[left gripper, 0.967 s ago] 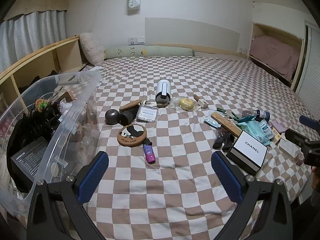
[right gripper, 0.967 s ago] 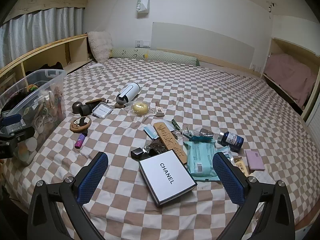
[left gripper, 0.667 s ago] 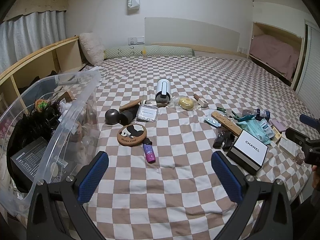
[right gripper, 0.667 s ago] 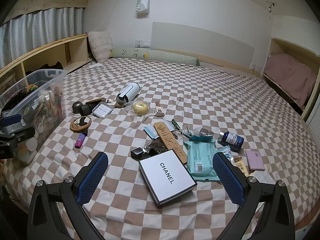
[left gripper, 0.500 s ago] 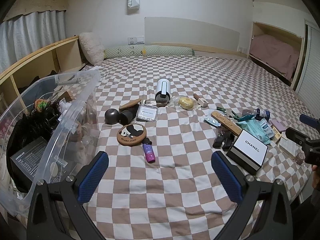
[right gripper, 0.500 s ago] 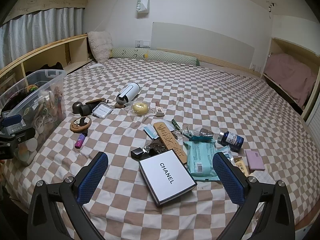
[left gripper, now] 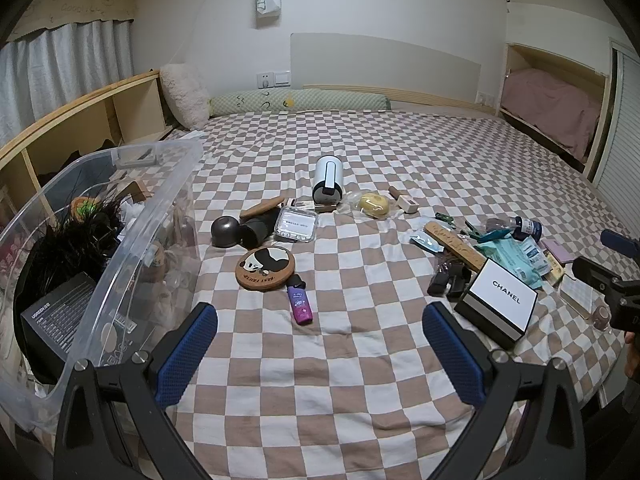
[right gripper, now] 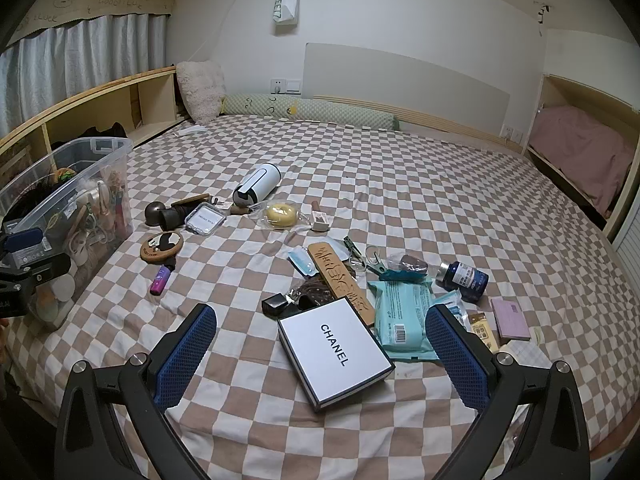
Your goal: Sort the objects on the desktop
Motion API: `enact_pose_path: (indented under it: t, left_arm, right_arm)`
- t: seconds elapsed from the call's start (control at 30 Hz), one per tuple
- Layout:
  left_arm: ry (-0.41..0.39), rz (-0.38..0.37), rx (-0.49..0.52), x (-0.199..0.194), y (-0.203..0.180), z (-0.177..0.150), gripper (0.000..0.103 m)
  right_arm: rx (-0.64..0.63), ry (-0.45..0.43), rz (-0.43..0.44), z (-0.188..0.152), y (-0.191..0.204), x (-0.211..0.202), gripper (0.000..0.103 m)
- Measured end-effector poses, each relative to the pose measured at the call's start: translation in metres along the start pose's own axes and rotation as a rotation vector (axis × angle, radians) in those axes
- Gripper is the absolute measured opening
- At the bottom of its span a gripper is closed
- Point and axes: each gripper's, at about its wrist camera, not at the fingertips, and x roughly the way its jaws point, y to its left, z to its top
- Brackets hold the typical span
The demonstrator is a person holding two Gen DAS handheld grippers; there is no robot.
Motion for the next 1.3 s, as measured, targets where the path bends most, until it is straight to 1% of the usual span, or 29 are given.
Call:
enact_pose_path:
  t: [1.3]
  left_arm:
    - [-0.001, -0.002, 0.006, -0.0006, -0.0046, -0.0038, 0.103]
  right_arm:
    - [-0.003, 0.008, 0.009, -0.0027, 0.0015, 0.0017, 0.103]
